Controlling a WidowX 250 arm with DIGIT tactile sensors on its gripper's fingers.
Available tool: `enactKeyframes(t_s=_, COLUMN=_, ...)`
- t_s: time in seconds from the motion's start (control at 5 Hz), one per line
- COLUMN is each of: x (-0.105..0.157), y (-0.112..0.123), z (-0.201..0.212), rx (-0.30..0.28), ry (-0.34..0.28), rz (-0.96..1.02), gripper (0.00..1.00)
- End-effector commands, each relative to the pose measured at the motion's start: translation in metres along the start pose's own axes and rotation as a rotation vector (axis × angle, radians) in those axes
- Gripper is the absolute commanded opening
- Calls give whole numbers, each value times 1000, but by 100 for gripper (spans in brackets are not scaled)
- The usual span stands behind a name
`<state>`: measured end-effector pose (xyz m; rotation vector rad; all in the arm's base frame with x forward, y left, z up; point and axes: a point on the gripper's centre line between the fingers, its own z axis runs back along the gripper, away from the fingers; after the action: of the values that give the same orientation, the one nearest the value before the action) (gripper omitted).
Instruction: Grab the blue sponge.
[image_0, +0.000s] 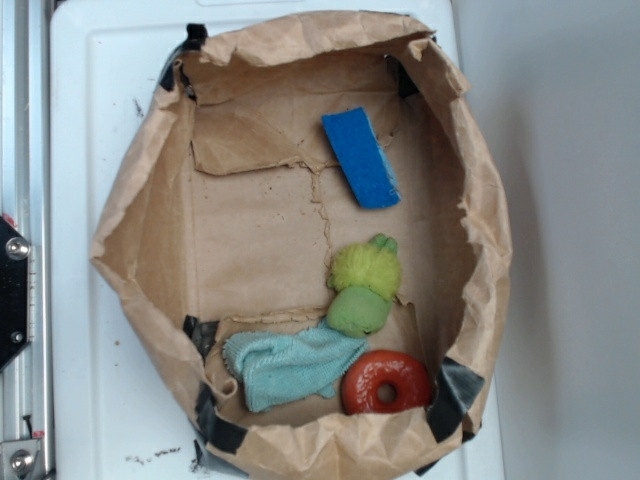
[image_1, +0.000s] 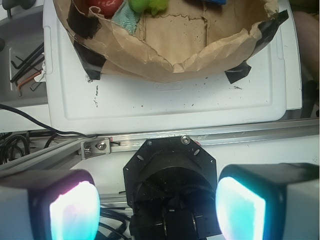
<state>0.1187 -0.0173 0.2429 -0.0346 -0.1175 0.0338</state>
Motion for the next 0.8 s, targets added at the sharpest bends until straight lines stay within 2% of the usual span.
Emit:
enactKeyframes(t_s=0.0, x=0, y=0, z=0, rx=0, ry=0, rz=0, gripper=100)
enactKeyframes(t_s=0.2, x=42, y=-4, z=-19, rx=36, ry=39, rz=-67, gripper=100)
enactKeyframes(t_s=0.4, x=72, y=3, z=-26, rx=28, ry=-28, rz=-120, gripper=100)
enactKeyframes(t_s=0.6, x=101, y=21, z=-39, rx=57, ry=-95, rz=-235, gripper=100)
